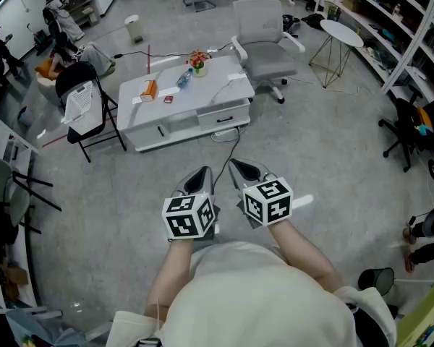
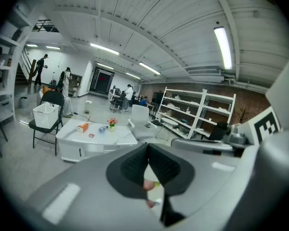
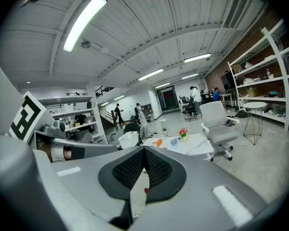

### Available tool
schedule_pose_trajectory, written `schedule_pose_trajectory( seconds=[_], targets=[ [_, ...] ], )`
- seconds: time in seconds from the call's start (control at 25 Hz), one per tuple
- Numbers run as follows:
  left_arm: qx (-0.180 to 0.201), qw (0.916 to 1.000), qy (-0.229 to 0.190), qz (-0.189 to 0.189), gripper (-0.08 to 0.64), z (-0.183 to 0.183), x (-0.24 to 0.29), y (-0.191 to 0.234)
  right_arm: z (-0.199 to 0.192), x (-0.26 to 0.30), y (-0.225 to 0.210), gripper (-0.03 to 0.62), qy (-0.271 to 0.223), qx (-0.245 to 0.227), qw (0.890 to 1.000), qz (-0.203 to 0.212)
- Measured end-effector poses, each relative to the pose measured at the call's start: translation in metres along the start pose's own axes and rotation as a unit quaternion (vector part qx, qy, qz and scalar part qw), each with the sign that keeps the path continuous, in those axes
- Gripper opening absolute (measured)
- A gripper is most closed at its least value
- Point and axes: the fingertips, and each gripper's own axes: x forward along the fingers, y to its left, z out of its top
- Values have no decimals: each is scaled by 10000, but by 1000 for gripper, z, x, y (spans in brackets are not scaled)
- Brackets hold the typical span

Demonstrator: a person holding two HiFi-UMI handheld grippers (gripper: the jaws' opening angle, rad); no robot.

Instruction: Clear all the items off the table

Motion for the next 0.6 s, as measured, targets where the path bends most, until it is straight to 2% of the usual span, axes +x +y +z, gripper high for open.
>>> schedule_pose_trajectory(
  seconds=[0.36,0.6],
  targets=[
    [271,9996,37,71,9,-1,5,-15,-3,-13,-11,-3,61,-237,9995,-218],
    [310,9994,105,75,9,-3,12,-17,5,-13,-16,-2,-133,-203,9995,-211]
  ],
)
